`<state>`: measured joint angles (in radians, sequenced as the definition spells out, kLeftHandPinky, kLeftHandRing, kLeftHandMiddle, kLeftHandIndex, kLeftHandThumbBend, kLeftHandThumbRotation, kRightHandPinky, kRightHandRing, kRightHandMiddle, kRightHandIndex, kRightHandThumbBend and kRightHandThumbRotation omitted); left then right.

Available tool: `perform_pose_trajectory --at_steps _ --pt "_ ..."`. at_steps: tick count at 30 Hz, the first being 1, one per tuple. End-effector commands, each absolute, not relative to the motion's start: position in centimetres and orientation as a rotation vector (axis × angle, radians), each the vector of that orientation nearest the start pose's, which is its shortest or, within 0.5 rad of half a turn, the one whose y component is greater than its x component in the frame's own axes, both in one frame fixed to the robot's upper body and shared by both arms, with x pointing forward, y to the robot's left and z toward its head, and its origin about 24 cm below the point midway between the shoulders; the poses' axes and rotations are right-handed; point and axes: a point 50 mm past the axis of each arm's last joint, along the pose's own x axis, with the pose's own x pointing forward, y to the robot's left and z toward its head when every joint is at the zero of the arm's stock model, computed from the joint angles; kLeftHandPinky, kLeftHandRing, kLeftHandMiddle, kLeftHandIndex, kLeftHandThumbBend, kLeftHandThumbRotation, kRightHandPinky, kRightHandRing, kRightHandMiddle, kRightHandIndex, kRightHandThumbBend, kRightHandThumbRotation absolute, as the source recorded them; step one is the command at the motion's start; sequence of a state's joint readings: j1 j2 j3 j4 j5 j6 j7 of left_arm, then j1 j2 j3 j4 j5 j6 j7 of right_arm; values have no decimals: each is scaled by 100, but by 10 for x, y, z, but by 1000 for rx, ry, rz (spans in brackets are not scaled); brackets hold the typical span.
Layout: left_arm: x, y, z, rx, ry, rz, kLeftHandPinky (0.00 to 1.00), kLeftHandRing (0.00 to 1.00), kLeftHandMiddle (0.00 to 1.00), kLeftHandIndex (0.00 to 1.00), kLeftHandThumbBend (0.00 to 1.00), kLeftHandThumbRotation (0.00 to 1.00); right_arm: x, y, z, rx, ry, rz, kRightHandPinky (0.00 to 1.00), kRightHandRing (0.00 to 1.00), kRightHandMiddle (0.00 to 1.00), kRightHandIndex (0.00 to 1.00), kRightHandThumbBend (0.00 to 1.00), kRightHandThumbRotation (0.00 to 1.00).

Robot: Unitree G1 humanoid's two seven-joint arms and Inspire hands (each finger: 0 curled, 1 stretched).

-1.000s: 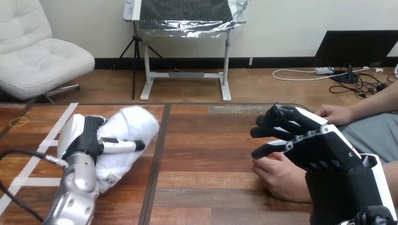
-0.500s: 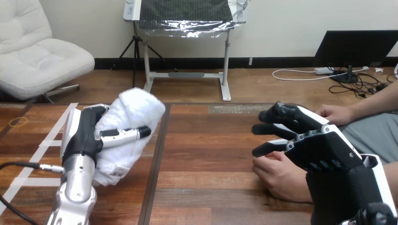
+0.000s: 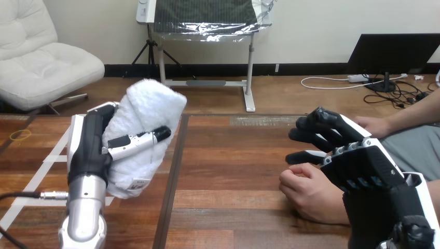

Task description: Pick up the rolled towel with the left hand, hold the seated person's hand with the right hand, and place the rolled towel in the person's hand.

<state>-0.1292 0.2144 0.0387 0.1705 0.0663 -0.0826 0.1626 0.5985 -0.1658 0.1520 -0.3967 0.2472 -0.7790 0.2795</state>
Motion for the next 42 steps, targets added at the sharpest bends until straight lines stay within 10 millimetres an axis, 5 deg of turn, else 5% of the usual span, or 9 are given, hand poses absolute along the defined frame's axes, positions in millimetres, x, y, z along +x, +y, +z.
perform_pose_trajectory --at_steps 1,23,42 --pt "267 194 118 110 -446 217 23 30 37 40 64 0 131 -163 97 31 -615 238 73 82 84 84 74 92" --pt "226 175 130 -240 -616 148 18 25 33 38 46 0 151 -180 102 -208 -577 231 82 87 88 90 79 90" --pt "221 168 117 -333 -615 80 16 24 32 37 41 0 173 -198 116 -407 -581 237 85 88 88 89 86 90"
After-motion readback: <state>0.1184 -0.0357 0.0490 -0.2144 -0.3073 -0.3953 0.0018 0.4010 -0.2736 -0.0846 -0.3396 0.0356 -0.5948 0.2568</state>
